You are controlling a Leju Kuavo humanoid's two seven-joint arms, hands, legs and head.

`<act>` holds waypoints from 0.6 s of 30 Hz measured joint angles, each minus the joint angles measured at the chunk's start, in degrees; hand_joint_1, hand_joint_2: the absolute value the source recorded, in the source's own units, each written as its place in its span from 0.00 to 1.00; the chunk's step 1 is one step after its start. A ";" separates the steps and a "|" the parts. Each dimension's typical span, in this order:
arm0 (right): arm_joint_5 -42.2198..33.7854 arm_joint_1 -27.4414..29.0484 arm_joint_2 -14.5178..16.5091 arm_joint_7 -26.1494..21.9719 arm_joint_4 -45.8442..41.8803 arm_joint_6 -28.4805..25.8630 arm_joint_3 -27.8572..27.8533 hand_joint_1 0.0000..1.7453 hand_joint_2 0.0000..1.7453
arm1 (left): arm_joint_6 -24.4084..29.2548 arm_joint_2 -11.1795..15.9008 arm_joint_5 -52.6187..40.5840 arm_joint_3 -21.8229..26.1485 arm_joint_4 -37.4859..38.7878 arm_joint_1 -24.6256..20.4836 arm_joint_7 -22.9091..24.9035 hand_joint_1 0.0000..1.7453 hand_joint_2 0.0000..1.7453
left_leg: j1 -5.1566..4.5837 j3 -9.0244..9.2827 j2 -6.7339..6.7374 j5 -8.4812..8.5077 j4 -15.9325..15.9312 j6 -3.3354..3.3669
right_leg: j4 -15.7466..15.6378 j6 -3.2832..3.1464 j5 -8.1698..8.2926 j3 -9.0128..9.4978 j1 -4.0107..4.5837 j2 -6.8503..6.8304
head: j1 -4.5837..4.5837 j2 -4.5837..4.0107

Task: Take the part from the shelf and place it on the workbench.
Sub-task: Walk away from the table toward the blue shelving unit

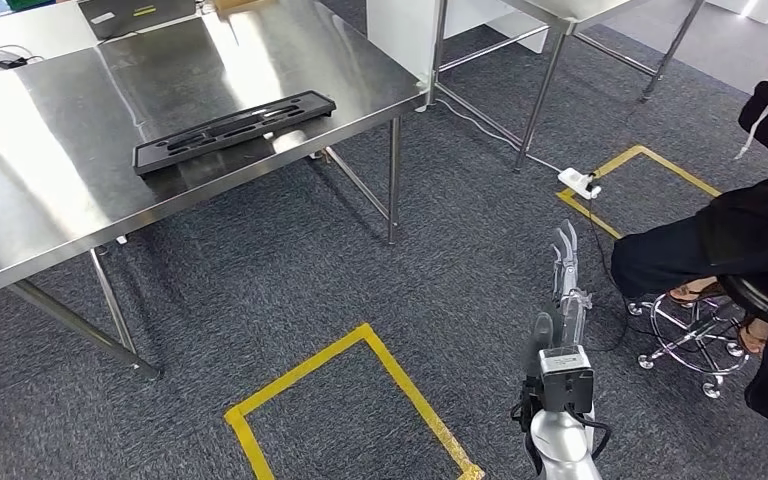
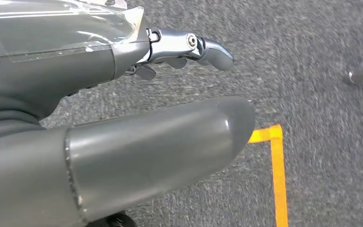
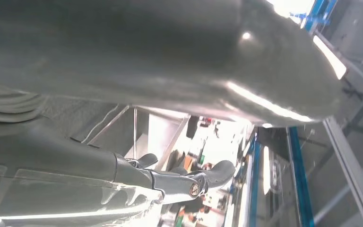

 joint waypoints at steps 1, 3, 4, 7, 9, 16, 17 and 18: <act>-0.13 -0.26 -0.01 -0.08 0.16 0.01 0.00 0.00 0.00 | 0.03 0.03 -0.01 0.15 0.00 -0.02 -0.06 0.00 0.00 | 0.15 1.56 -1.29 1.31 -3.44 0.15 | 0.18 0.16 0.01 -0.20 0.14 0.68 | 0.04 0.00; -0.32 -0.75 -0.02 -0.17 0.43 0.01 0.01 0.00 0.00 | 0.05 0.05 -0.01 0.41 0.01 0.00 -0.16 0.00 0.00 | 0.15 2.79 -2.95 1.89 -6.40 0.42 | 0.36 0.84 0.20 -0.87 0.16 1.90 | 0.06 0.00; -0.44 -0.89 -0.03 -0.19 0.56 0.01 0.01 0.00 0.00 | 0.05 0.04 -0.01 0.49 0.02 0.01 -0.21 0.00 0.00 | -0.03 2.74 -2.60 1.94 -6.56 0.60 | 0.34 1.28 0.39 -1.24 0.18 2.52 | 0.08 0.00; -0.76 -1.01 -0.20 -0.28 0.83 -0.01 -0.01 0.00 0.00 | 0.04 -0.10 0.01 0.65 0.03 -0.14 -0.30 0.00 0.00 | -0.06 2.94 -0.45 2.63 -7.49 1.83 | 1.80 2.13 -0.17 -2.78 0.37 1.72 | 0.16 0.00; -1.00 -1.05 -0.33 -0.44 0.94 -0.10 -0.03 0.00 0.00 | 0.04 -0.10 -0.04 0.72 0.02 -0.18 -0.41 0.00 0.00 | -0.06 2.97 1.06 2.91 -7.88 2.42 | 7.64 1.79 -2.85 -5.86 0.44 -1.38 | 0.42 0.00; -1.26 -0.04 -0.50 -0.88 1.13 -0.61 -0.15 0.00 0.00 | 0.04 -0.28 -0.45 0.78 0.03 0.01 -0.50 0.00 0.00 | -0.51 3.07 6.28 2.64 -7.71 1.97 | 3.95 3.70 -1.32 -2.92 -0.02 -6.68 | 0.62 0.00; -1.32 -0.05 -0.49 -0.91 1.13 -0.63 -0.15 0.00 0.00 | 0.04 -0.26 -0.48 0.78 0.03 -0.01 -0.54 0.00 0.00 | -0.67 3.21 6.84 2.48 -7.64 1.63 | 1.26 3.54 -0.49 -1.47 -0.01 -7.68 | 0.57 0.00; -1.41 -0.02 -0.49 -0.93 1.13 -0.66 -0.17 0.00 0.00 | 0.04 -0.21 -0.51 0.78 0.02 -0.04 -0.56 0.00 0.00 | -0.81 3.36 7.40 2.35 -7.59 1.30 | 0.12 3.19 -0.13 -0.96 0.12 -8.16 | 0.54 0.00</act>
